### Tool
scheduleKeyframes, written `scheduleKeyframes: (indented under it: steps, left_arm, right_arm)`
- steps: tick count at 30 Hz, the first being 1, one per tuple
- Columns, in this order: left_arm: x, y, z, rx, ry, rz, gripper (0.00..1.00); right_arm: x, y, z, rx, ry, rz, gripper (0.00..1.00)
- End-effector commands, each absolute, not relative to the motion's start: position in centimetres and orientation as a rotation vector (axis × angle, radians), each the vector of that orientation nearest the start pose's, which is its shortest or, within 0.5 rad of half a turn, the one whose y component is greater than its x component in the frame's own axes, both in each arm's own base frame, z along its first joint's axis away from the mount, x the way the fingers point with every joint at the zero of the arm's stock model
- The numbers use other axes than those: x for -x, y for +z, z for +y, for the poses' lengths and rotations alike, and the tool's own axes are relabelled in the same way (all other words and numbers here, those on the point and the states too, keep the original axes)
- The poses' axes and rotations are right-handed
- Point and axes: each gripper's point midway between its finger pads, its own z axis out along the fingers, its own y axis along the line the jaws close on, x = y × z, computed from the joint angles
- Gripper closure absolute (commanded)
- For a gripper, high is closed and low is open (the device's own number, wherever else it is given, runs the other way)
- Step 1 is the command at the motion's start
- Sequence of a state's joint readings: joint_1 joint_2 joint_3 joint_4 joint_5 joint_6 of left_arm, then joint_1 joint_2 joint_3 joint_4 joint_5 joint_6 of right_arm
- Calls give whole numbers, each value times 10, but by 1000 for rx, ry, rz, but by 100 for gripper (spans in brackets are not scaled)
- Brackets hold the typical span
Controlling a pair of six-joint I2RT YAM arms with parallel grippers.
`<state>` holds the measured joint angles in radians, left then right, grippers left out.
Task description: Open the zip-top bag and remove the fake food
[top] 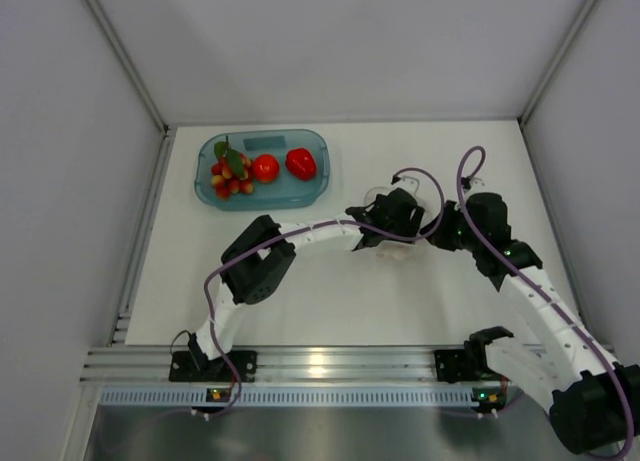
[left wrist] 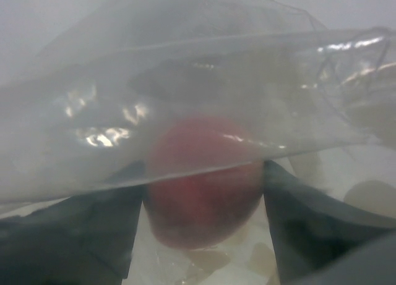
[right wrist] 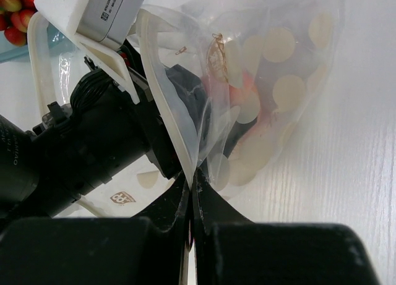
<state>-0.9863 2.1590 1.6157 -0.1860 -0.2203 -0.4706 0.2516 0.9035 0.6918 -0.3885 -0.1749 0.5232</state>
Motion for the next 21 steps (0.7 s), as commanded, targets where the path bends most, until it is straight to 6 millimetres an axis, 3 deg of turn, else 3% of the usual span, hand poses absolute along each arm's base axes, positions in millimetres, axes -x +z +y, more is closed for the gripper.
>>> scheduleKeyframes:
  steps: [1, 2, 3, 8, 14, 15, 21]
  left_arm:
    - [-332, 72, -464, -485, -509, 2270, 47]
    - [-332, 74, -463, -478, -508, 2267, 63]
    - [-332, 75, -462, -476, -504, 2267, 72]
    - [-325, 99, -465, -473, -577, 2246, 100]
    - [-310, 137, -472, -502, -730, 2177, 100]
    - [-307, 151, -472, -504, -760, 2151, 100]
    - [-290, 183, -473, -569, -863, 2079, 100]
  right_arm:
    - [-277, 171, 119, -181, 619, 2171, 100]
    - [-278, 171, 118, -185, 616, 2169, 100]
    - [-278, 172, 117, -182, 611, 2167, 100]
    - [-284, 179, 114, -162, 576, 2162, 100]
    - [-295, 186, 108, -100, 494, 2165, 100]
    - [-296, 185, 108, -86, 481, 2177, 100]
    - [-307, 188, 101, -99, 418, 2197, 100]
